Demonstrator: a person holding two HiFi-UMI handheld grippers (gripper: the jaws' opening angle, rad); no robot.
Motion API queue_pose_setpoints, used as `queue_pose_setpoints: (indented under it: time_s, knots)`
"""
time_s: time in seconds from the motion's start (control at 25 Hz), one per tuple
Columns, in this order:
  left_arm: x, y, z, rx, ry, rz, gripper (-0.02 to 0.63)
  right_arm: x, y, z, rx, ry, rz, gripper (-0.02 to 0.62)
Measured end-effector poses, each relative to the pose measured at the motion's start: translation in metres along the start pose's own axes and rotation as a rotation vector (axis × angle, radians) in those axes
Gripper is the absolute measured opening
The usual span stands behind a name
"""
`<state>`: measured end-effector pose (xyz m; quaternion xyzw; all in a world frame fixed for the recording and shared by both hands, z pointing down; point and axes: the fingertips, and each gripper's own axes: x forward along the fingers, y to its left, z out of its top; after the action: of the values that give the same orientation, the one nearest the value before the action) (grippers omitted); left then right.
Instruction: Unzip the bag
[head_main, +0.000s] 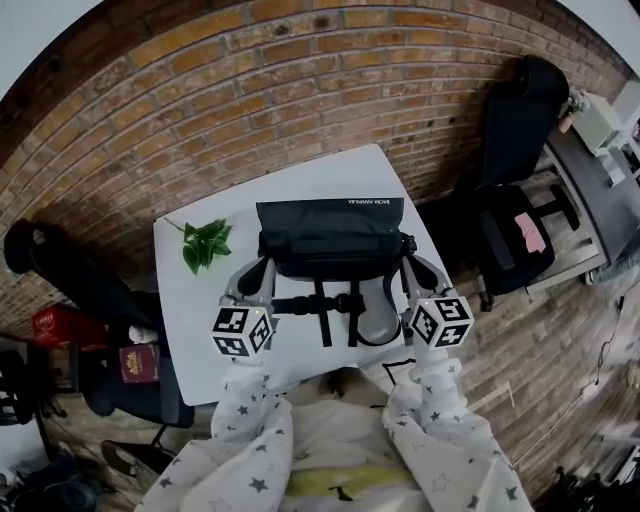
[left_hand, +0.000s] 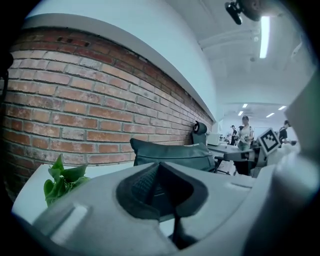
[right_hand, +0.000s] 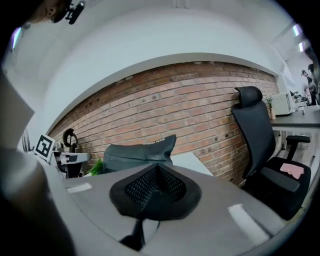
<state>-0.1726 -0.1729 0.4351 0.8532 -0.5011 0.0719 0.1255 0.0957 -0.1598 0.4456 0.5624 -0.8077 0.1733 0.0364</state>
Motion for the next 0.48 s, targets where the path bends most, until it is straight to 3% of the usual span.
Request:
queue_pose_setpoints:
  time_s: [0.2, 0.48]
  knots:
    - [-0.012, -0.002, 0.015, 0.001, -0.042, 0.020, -0.002, -0.004, 0.015, 0.029, -0.017, -0.074, 0.062, 0.009]
    - [-0.031, 0.002, 0.036, 0.016, -0.094, 0.055, -0.002, -0.012, 0.026, 0.062, -0.007, -0.170, 0.085, 0.008]
